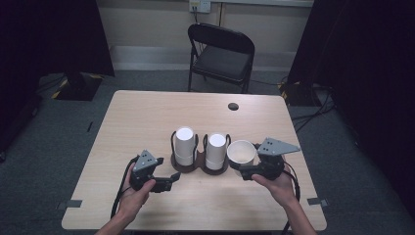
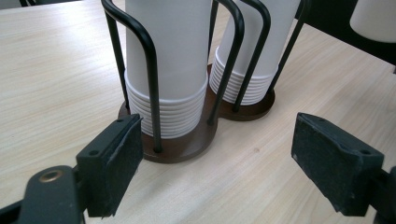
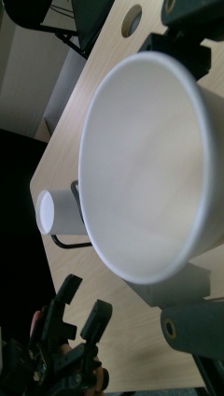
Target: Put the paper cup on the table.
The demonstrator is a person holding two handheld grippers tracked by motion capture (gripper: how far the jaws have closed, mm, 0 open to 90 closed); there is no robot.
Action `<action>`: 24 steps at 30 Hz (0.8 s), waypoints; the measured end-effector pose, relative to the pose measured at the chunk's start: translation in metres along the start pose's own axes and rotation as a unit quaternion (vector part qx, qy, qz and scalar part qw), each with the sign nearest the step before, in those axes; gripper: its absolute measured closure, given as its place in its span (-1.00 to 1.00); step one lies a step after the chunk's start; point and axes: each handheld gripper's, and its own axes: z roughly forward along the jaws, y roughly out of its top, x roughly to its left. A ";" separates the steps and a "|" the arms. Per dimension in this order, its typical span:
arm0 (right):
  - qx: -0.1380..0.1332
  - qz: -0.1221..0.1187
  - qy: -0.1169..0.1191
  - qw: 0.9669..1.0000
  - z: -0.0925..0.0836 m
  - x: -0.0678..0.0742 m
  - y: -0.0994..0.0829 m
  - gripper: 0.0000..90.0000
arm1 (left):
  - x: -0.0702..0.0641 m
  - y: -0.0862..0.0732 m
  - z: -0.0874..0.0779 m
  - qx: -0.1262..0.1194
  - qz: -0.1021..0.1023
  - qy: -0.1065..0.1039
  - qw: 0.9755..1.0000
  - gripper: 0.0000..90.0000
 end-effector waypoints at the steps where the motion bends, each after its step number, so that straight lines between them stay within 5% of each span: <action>1: -0.002 0.003 -0.002 1.000 -0.001 -0.002 0.000 -0.49 | 0.000 0.000 0.000 0.001 0.001 0.000 1.000 -0.64; 14: -0.021 0.043 -0.055 0.997 -0.002 -0.027 -0.008 -0.49 | -0.001 -0.001 0.004 0.003 0.000 -0.007 1.000 -0.65; 24: -0.014 0.085 -0.131 0.988 0.013 -0.047 -0.025 -0.48 | -0.002 -0.003 0.005 0.009 -0.005 0.000 1.000 -0.62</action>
